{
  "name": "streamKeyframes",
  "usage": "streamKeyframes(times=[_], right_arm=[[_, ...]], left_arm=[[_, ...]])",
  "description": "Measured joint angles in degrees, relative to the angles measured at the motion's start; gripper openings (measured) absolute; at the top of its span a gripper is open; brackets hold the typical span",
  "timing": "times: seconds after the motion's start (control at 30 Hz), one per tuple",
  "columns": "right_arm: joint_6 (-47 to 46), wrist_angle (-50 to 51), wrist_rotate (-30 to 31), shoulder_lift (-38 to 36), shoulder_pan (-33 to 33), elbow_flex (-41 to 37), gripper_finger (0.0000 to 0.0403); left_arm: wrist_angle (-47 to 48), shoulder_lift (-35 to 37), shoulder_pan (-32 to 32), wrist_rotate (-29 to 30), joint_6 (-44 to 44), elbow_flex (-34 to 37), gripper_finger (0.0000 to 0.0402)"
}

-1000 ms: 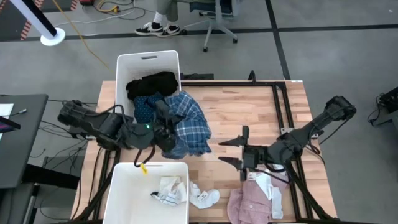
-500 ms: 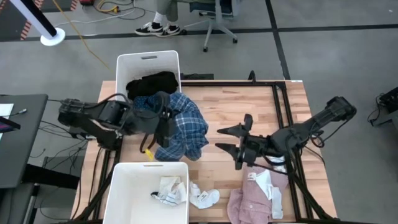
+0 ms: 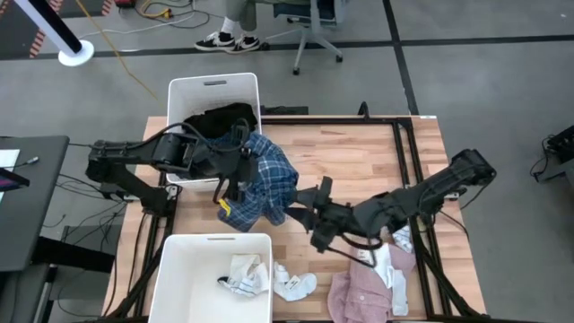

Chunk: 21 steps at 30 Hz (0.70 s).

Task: Sort clothes
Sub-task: Put the blue striped shirt into the top white laundry organizer

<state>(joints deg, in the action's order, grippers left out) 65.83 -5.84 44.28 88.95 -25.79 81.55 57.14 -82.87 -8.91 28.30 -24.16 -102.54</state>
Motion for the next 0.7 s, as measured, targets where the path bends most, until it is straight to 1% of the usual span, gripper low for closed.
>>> streamKeyframes(times=[0.3, 0.47, 0.6, 0.7], right_arm=[[1.12, 1.28, 4.3, 5.78, 3.78, 5.5, 0.0319], [4.09, 1.29, 5.1, 6.05, 5.15, 5.85, 0.0353], [4.14, 2.4, 5.06, 6.05, 6.09, 5.85, 0.0359], [1.2, 5.67, 4.91, 6.03, 7.0, 5.87, 0.0348]], left_arm=[[1.8, 0.0, 0.01, -3.18, 1.56, 0.0, 0.0038], [4.22, -0.44, 0.05, -4.07, 2.95, 0.02, 0.0038], [4.94, -0.71, 0.03, -4.66, 3.2, 0.02, 0.0038], [5.01, -0.76, 0.01, -4.66, 3.1, 0.07, 0.0038]])
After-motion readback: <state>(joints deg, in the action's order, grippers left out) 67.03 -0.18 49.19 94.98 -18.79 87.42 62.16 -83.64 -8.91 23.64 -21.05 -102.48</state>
